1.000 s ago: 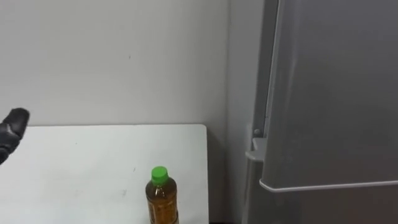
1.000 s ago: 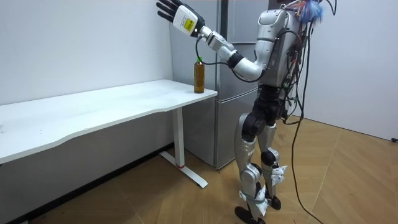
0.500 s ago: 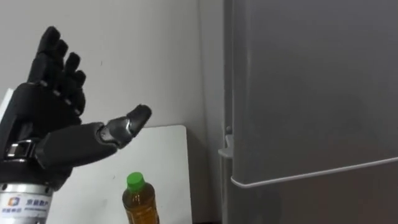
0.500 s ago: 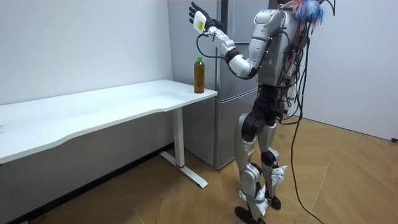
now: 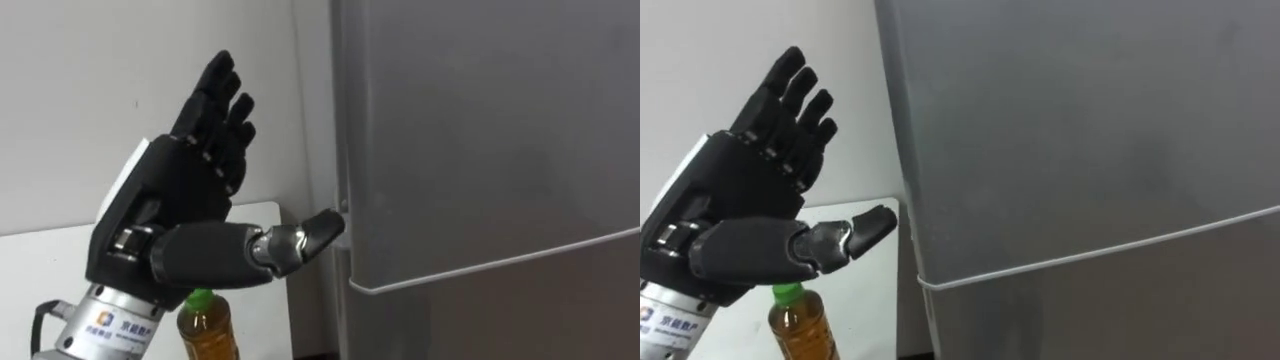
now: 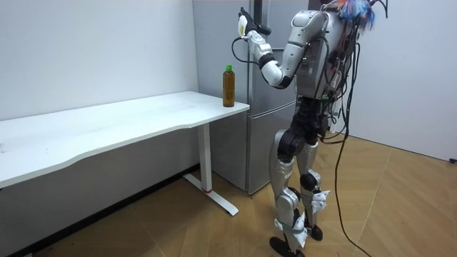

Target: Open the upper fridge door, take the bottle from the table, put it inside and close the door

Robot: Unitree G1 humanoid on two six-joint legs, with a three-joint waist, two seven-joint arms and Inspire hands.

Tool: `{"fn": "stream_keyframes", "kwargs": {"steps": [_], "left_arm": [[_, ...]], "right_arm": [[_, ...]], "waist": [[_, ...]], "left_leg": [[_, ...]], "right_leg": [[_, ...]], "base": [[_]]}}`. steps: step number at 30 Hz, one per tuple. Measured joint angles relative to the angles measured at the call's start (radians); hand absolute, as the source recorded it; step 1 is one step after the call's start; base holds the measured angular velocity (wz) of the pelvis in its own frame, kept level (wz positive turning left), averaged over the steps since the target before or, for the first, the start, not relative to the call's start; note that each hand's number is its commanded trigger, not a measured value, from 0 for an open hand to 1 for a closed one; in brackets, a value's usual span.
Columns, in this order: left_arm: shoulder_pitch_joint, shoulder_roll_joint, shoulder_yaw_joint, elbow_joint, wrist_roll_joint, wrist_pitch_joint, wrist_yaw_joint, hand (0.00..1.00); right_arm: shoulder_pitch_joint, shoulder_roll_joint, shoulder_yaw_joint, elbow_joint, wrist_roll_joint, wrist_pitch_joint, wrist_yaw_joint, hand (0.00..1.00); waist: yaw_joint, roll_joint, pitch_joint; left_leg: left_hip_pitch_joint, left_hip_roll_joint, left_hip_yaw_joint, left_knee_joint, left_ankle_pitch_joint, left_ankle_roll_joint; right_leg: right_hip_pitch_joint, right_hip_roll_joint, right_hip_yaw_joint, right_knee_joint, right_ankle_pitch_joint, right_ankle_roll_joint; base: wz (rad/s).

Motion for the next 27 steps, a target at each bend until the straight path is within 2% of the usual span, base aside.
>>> {"fn": "stream_keyframes", "kwargs": {"steps": [2,14,18,27], "left_arm": [[-0.006,-0.003,-0.002,0.000,0.000,0.001,-0.013,0.00],[-0.009,-0.009,-0.029,0.000,-0.002,0.002,-0.038,0.00],[-0.009,-0.028,-0.062,0.000,-0.029,0.007,-0.057,0.00],[-0.009,-0.029,-0.127,0.004,-0.036,0.046,-0.089,0.00]], "right_arm": [[0.000,-0.002,0.000,-0.002,0.000,0.010,0.000,0.00],[0.000,-0.005,0.006,-0.004,0.000,0.010,0.002,0.00],[-0.005,-0.009,0.032,-0.005,-0.002,0.010,0.002,0.00],[-0.015,-0.010,0.041,-0.004,-0.005,0.019,0.006,0.00]], "waist": [[0.000,0.002,-0.0012],[0.002,0.006,0.0013],[0.002,0.007,0.0019],[-0.004,0.004,0.0110]], "left_leg": [[0.001,0.000,0.002,0.000,0.000,0.000],[0.000,0.000,0.012,-0.003,0.000,0.000],[0.003,0.000,0.012,-0.008,0.001,0.000],[0.000,0.000,0.010,-0.008,0.001,0.000]], "right_leg": [[-0.001,0.000,0.002,0.000,0.000,0.000],[-0.002,0.000,0.016,-0.009,0.000,0.000],[-0.002,0.001,0.016,-0.011,0.000,0.000],[-0.004,0.001,0.012,-0.012,0.000,0.000]], "base": [[0.00],[0.00],[0.00],[0.01]]}}
